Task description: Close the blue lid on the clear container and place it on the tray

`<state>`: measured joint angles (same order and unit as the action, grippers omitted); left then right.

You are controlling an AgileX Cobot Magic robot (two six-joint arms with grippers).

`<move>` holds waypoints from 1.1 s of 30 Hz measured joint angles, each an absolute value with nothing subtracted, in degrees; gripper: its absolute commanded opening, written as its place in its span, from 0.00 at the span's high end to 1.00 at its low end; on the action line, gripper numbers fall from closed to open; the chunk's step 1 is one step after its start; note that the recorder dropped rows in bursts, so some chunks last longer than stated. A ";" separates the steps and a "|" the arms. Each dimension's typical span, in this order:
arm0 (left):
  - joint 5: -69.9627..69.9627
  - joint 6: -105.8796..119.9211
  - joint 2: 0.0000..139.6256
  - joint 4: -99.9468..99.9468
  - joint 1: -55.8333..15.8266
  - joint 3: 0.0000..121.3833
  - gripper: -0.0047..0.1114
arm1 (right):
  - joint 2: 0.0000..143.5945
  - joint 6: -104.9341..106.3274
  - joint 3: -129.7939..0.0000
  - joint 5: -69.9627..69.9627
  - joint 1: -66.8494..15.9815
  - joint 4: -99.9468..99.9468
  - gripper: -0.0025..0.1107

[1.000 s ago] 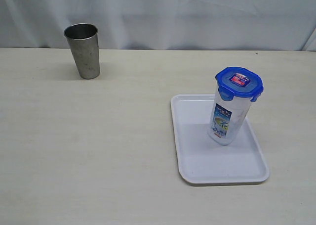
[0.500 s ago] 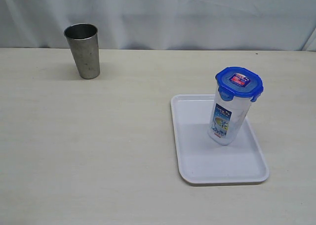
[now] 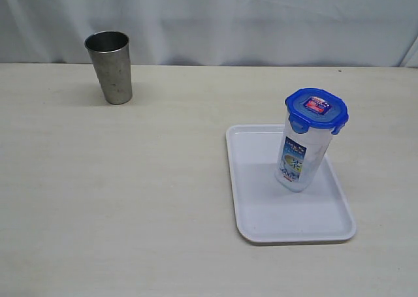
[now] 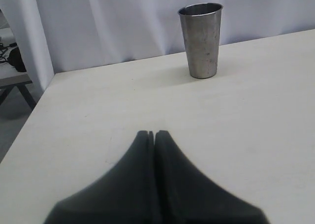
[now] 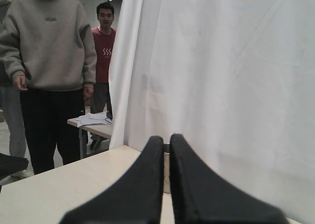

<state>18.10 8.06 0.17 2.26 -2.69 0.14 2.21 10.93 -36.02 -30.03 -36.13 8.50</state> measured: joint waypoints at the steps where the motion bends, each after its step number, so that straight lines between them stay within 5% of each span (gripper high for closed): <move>1: 18.10 7.96 0.17 2.26 -2.69 0.14 0.96 | 2.21 10.93 -36.02 -30.03 -36.13 8.50 0.94; 28: 18.31 7.83 0.17 2.26 -2.69 0.14 0.96 | 2.21 10.82 -36.02 -30.03 -36.13 7.56 0.94; 33: 18.43 7.83 0.17 2.26 -2.69 0.14 0.96 | 0.24 10.82 -29.33 -15.24 -28.39 4.69 0.94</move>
